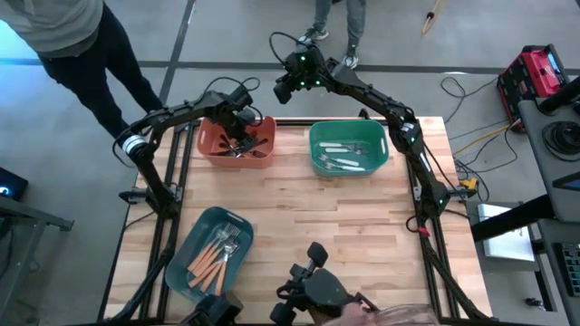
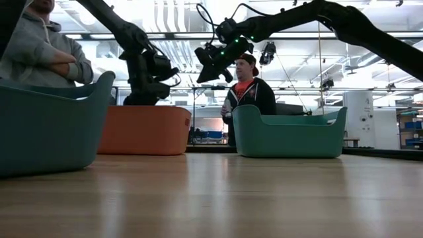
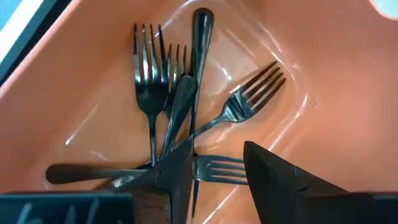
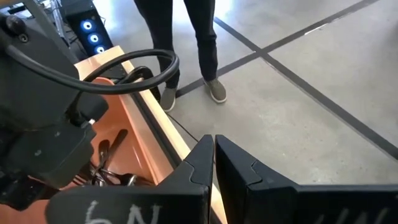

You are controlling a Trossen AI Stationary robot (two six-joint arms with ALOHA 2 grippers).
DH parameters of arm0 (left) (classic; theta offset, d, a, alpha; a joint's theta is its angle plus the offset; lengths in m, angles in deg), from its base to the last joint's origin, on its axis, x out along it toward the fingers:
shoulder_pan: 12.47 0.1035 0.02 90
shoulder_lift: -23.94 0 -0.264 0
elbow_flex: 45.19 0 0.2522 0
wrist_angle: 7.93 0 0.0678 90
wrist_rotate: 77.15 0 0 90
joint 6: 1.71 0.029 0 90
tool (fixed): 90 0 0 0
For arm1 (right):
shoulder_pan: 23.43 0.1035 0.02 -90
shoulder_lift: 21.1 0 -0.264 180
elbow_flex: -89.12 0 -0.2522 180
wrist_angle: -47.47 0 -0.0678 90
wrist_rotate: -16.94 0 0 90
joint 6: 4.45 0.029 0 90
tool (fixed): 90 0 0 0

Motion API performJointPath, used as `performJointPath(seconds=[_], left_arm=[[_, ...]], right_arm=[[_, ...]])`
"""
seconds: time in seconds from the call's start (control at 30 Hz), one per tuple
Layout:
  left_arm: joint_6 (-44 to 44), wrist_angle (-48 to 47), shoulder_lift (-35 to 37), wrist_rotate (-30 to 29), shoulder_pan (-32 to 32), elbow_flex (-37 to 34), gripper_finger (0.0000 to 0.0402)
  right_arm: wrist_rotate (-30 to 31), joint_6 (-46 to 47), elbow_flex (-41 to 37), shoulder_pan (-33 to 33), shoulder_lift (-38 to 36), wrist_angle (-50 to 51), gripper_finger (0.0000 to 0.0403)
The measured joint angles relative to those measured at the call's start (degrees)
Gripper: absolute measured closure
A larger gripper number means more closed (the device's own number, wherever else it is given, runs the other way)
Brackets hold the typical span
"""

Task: Sort silverware by color (type)
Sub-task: Adjust the black forks in the orange bin

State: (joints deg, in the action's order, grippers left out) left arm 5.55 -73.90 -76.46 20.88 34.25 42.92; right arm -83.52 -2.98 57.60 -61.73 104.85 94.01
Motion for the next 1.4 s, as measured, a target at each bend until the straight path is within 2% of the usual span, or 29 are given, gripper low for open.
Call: performJointPath(seconds=[0.23, 0.33, 0.77, 1.0, 1.2, 1.4], left_arm=[[10.19, 0.1, 0.13, 0.43, -0.12, 0.0, 0.0276], [10.92, 0.63, 0.13, 0.44, -0.12, 0.0, 0.0276], [-8.27, 0.67, 0.15, 0.5, -1.04, 0.06, 0.0276], [-15.4, -0.3, 0.15, 0.52, -2.85, 2.89, 0.0276], [-25.68, -2.1, -0.76, 0.28, -2.95, 4.33, 0.0276], [-27.93, -2.05, -0.79, -2.55, -2.96, 3.78, 0.0276]], right_arm=[[0.01, -0.06, 0.0, 0.0, 0.0, -0.14, 0.0394], [0.0, -0.04, 0.0, 0.0, 0.0, -0.31, 0.0394], [0.01, 0.86, 0.0, 0.0, 0.0, -0.33, 0.0394], [0.0, 1.07, 0.0, 0.0, 0.0, -0.39, 0.0394], [0.0, 1.1, 0.0, 0.02, 0.0, -0.33, 0.0394], [0.0, 1.1, 0.0, 0.02, 0.0, -0.3, 0.0394]])
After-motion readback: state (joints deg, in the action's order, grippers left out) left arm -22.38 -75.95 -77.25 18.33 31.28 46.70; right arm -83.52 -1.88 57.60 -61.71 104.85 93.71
